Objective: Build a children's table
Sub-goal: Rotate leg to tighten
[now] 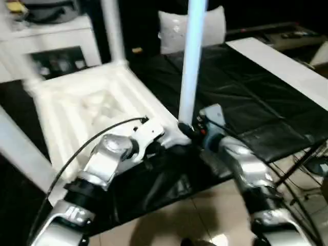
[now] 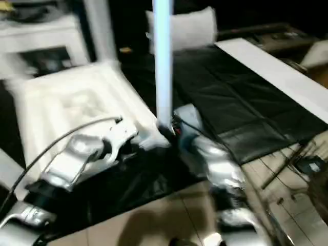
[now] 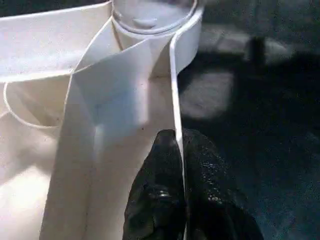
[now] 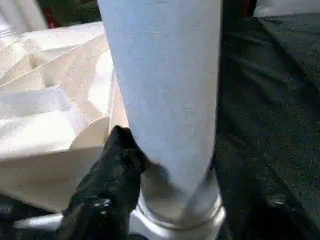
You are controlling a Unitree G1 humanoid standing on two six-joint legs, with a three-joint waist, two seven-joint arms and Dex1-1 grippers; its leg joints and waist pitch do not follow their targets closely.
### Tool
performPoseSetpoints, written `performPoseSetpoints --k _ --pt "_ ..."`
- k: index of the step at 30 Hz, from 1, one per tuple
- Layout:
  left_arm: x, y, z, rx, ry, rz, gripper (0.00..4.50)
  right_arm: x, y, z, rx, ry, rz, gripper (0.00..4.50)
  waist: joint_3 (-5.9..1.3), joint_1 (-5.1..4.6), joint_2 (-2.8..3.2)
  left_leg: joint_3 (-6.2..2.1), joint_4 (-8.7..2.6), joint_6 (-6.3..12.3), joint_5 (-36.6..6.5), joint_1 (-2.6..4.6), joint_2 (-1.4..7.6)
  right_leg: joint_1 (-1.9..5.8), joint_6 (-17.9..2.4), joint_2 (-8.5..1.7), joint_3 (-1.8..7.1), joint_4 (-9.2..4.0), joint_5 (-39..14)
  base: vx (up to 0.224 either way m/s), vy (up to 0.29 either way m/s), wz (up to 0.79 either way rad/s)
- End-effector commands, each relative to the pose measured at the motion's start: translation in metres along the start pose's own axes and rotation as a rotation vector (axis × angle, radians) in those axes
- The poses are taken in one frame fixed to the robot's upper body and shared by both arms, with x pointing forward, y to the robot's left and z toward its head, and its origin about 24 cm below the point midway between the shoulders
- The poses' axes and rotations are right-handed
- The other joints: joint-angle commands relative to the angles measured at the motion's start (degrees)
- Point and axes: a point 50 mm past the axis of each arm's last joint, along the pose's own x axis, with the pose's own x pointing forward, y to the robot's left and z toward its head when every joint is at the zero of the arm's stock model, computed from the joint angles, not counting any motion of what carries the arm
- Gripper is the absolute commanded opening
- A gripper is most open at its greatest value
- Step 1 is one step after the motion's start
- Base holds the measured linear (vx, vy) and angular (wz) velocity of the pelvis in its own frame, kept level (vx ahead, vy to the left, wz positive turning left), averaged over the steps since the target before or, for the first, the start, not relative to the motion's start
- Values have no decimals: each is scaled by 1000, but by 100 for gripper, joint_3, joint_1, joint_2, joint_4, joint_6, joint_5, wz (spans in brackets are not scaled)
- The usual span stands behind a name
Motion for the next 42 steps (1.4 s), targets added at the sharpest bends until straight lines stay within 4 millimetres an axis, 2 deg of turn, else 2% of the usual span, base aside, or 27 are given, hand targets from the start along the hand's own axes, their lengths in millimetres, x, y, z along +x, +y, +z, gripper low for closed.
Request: performPoseSetpoints --k 1,4,6,7,8,10,11,12,13,15,16,17,19,21,22,23,26,27,29,30,31,33,34,37,41,42 --pt "5 -17 39 98 -146 -79 0 10 24 -12 26 49 89 256 -401 100 0 33 -376 482 -9 -161 38 472 92 -452 425 -289 -1959 0 0 0" --pt "4 -13 37 108 -139 -64 0 5 19 -10 21 19 115 299 -424 197 -2 4 -348 686 625 -198 101 484 -168 -460 480 -108 -1244 0 0 0" --pt "2 -8 35 117 -131 -54 0 -3 12 -10 4 3 136 302 -423 252 -9 27 -339 744 671 -185 92 485 -221 -461 500 -87 -1184 0 0 0" --pt "1 -6 33 124 -128 -53 0 -7 8 -10 -3 -2 147 329 -418 314 -19 49 -342 763 638 -157 92 463 -225 -457 517 -95 -1249 0 0 0" --pt "0 -5 32 130 -125 -52 0 -12 4 -11 -11 -7 158 339 -412 334 -28 53 -347 767 618 -164 86 472 -212 -454 516 -98 -1304 0 0 0" --pt "-2 -1 29 145 -116 -48 0 -21 -3 -11 -29 -16 192 346 -409 442 -48 89 -345 741 494 -169 59 470 -92 -441 523 -124 -1557 0 0 0" --pt "-3 2 26 155 -106 -45 0 -28 -8 -11 -38 -13 210 366 -400 496 -30 100 -344 735 417 -139 52 443 -3 -422 522 -159 -1679 0 0 0" --pt "-4 3 25 161 -103 -45 0 -32 -10 -11 -42 -13 220 366 -390 506 -46 114 -350 733 367 -142 60 435 32 -421 523 -170 -1768 0 0 0" --pt "-6 6 22 182 -97 -50 0 -42 -17 -10 -56 -10 251 375 -385 584 -38 122 -357 703 267 -124 48 436 146 -407 511 -216 -1951 0 0 0" --pt "-10 9 18 205 -86 -65 0 -53 -24 -10 -85 0 283 388 -387 614 -26 123 -364 648 158 -129 53 432 232 -393 498 -223 -2047 0 0 0" --pt "-13 11 15 238 -87 -93 0 -63 -30 -10 -109 4 304 410 -384 629 -42 121 -365 637 103 -137 44 439 310 -375 487 -244 -2077 0 0 0" --pt "-13 11 14 241 -87 -95 0 -63 -30 -9 -111 4 305 410 -384 640 -22 117 -363 637 78 -130 39 427 325 -374 484 -250 -2101 0 0 0" --pt "-18 13 8 277 -77 -133 0 -78 -41 -7 -125 0 313 419 -383 645 -60 122 -367 600 -18 -138 29 429 413 -365 474 -278 -2207 0 0 0" --pt "-19 13 8 291 -87 -144 0 -82 -44 -6 -126 -1 313 437 -380 657 -53 126 -368 590 -49 -131 19 422 446 -355 462 -291 -2262 0 0 0" --pt "-21 15 8 339 -108 -163 0 -96 -50 -6 -126 3 316 445 -379 676 -54 126 -367 586 -41 -135 18 419 469 -347 452 -302 -2288 0 0 0" --pt "-21 17 7 354 -108 -162 0 -100 -51 -6 -126 8 318 445 -394 708 -63 129 -357 599 -19 -128 12 415 536 -334 458 -291 -2230 0 0 0" --pt "-23 22 1 411 -82 -160 0 -110 -50 -8 -119 27 320 445 -406 752 -70 115 -364 602 82 -145 29 428 565 -334 456 -266 -2108 0 0 0" --pt "-24 26 -1 399 -87 -145 0 -110 -51 -9 -122 29 284 445 -397 753 -10 114 -365 576 82 -139 33 415 560 -326 447 -283 -2098 0 0 0" --pt "-26 29 -2 367 -106 -131 0 -109 -51 -9 -103 14 250 445 -389 741 -38 124 -368 496 6 -148 17 420 587 -329 425 -304 -2180 0 0 0" --pt "-28 31 -2 342 -128 -128 28 -108 -49 -8 -66 -9 247 450 -379 729 -17 139 -369 455 -119 -136 3 412 630 -327 404 -344 -2320 0 0 0" --pt "-31 32 -2 315 -157 -132 44 -107 -46 -6 -69 -35 232 450 -387 719 -24 133 -375 430 -196 -140 1 422 654 -337 391 -350 -2373 0 0 0" --pt "-33 32 0 288 -192 -130 56 -106 -44 -5 -69 -58 215 450 -384 702 -21 127 -376 409 -213 -142 8 419 676 -334 388 -357 -2370 0 0 0" --pt "-38 31 5 234 -287 -104 70 -104 -36 -2 -81 -105 199 450 -396 698 -31 115 -381 384 -193 -145 42 434 642 -377 401 -330 -2300 0 0 0" --pt "-44 32 9 133 -412 -19 97 -100 -27 -5 -66 -45 149 450 -379 698 -34 107 -395 361 -95 -150 69 429 536 -361 414 -318 -2197 0 0 0" --pt "-50 28 4 31 -457 83 97 -99 -14 -5 -106 -42 160 450 -354 660 -50 146 -386 339 -209 -157 38 425 696 -352 398 -341 -2378 0 0 0" --pt "-54 21 1 10 -486 115 97 -99 -7 -6 -118 -44 182 450 -348 646 -45 153 -382 372 -296 -159 16 415 789 -324 374 -377 -2491 0 0 0"
